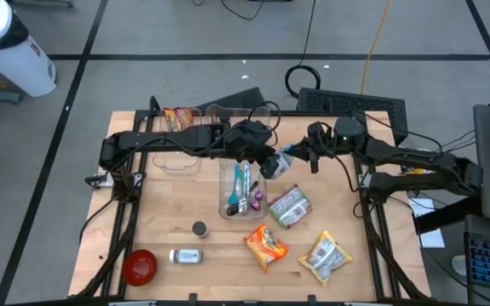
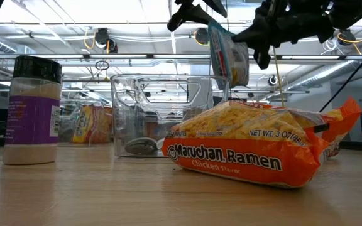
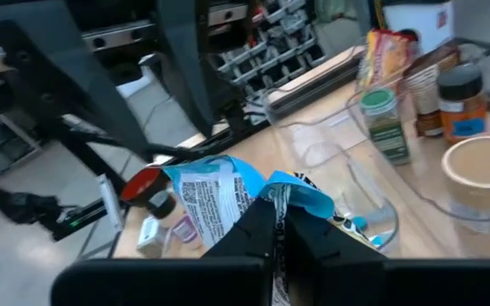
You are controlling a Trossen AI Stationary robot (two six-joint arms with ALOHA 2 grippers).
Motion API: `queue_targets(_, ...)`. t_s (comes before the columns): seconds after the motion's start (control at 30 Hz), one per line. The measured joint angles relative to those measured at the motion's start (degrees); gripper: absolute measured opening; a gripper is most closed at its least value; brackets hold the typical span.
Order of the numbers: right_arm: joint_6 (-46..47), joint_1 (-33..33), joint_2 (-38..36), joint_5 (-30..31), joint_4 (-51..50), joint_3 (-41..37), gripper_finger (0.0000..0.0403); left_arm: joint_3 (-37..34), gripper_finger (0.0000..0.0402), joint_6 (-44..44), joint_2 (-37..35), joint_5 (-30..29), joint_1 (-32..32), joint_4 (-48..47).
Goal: Pick & Place Food Item
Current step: Put the blue noodle pack into the top left transparent bin
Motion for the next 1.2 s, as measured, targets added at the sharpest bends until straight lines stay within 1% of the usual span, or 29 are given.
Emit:
queue_targets(0.07,0.02,0.63,0.0,1.75,0.2,0.0,0.0,0.01,0.0134,0.02,0.0,0.0,0.0,-0.03)
queue_targets(0.17,0.06,1.35,0.02,2.13,0.63,0.0,0.0,0.01,0.0134,-0.02,0.0,0.0,0.02,-0.11)
queue_targets(0.27,1.4,2.04,0.02,2.56,2.58,0.0,0.0,0.01,0.0134,0.01,0.0,-0.01,0.01,-0.13)
queue_targets(0.37,2.07,2.73,0.0,4.76,4.7,0.0,0.0,0.01,0.0134,-0.08,0.0,-0.4,0.0,-0.31)
queue_targets(0.5,3.63,2.83,0.02,4.87,7.32,0.0,0.0,0.03,0.0133,0.41,0.0,-0.94,0.0,-0.35)
queue_targets(0.67,4.52,2.83,0.02,4.87,7.93,0.0,0.0,0.03,0.0129,1.68,0.0,-0.98,0.0,-1.53)
queue_targets(0.73,4.85,2.99,0.02,4.85,7.94,0.0,0.0,0.03,0.0116,1.66,0.0,-1.12,0.02,-2.23)
queue_targets(0.8,4.94,3.44,0.04,4.89,7.94,0.0,0.0,0.03,0.0093,1.66,0.01,-1.92,0.01,-2.48)
queue_targets(0.97,4.96,4.96,0.02,5.07,8.59,0.0,0.0,0.03,0.0015,2.72,0.02,-2.18,0.11,-2.49)
queue_targets(1.0,4.97,5.26,0.02,5.14,8.64,0.0,0.0,0.03,0.0008,2.97,0.02,-2.04,0.11,-2.49)
queue_targets(1.1,5.03,5.98,0.0,5.15,8.88,0.0,0.0,0.03,0.001,3.3,0.02,-1.95,0.11,-2.38)
queue_targets(1.2,5.94,6.29,0.0,5.06,8.91,0.0,0.0,0.03,0.0004,4.29,0.02,-1.92,0.11,-2.37)
